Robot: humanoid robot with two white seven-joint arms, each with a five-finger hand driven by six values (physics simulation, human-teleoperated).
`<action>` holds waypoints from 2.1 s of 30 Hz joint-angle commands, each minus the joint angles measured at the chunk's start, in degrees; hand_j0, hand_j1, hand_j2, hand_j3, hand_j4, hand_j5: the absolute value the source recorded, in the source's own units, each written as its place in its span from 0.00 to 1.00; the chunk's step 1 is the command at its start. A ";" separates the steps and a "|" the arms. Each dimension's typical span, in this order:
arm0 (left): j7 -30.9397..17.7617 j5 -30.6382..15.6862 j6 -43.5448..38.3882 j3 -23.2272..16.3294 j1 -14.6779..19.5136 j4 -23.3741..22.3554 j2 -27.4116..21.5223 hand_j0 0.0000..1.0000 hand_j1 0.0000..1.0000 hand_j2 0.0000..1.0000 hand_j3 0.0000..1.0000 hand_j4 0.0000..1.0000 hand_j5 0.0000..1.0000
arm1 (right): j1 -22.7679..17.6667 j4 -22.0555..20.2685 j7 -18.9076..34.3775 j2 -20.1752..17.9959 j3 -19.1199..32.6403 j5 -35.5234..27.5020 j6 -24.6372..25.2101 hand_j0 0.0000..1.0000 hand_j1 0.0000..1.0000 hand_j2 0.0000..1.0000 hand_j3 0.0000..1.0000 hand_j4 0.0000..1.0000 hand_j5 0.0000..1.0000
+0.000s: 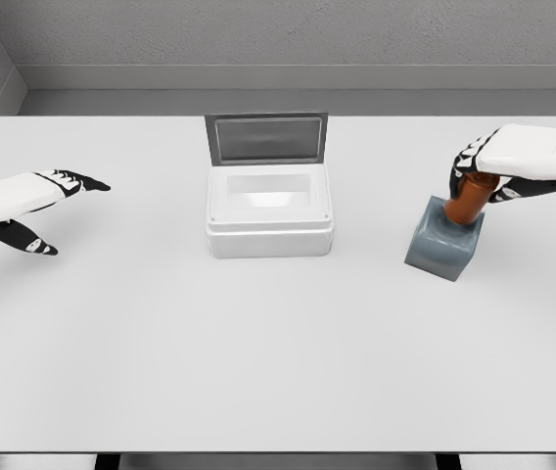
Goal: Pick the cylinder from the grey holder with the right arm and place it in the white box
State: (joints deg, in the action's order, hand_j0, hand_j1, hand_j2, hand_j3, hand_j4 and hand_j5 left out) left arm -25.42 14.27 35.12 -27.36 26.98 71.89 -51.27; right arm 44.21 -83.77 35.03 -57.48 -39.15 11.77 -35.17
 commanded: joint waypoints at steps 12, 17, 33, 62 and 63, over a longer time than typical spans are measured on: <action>0.02 -0.39 -0.12 0.03 0.00 0.10 -0.15 1.00 1.00 1.00 1.00 1.00 1.00 | 1.76 0.19 -0.03 3.25 0.04 -0.35 0.17 0.45 0.45 0.45 0.45 0.45 0.45; 0.02 -0.39 -0.12 0.03 0.00 0.01 -0.06 1.00 1.00 1.00 1.00 1.00 1.00 | 2.72 0.36 -0.03 4.74 -0.04 -0.35 0.17 0.45 0.45 0.45 0.45 0.45 0.45; 0.02 -0.30 -0.12 0.03 -0.09 0.01 -0.06 1.00 1.00 1.00 1.00 1.00 1.00 | 5.27 0.89 -0.03 8.87 -0.40 -0.26 0.80 0.43 0.43 0.43 0.43 0.43 0.43; 0.02 -0.30 -0.12 -0.15 0.00 0.01 -0.15 1.00 1.00 1.00 1.00 1.00 1.00 | 8.26 1.15 -0.03 17.49 -0.40 1.59 4.23 0.43 0.43 0.43 0.43 0.43 0.43; 0.02 -0.30 -0.12 -0.15 0.00 0.01 -0.15 1.00 1.00 1.00 1.00 1.00 1.00 | 8.35 1.15 -0.03 17.58 -0.40 1.59 4.23 0.43 0.43 0.43 0.43 0.43 0.43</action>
State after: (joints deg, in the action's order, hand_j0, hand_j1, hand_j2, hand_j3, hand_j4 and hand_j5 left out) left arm -25.43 14.36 35.12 -27.54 26.98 71.88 -51.33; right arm 52.56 -82.58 35.03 -40.43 -39.60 13.41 -31.49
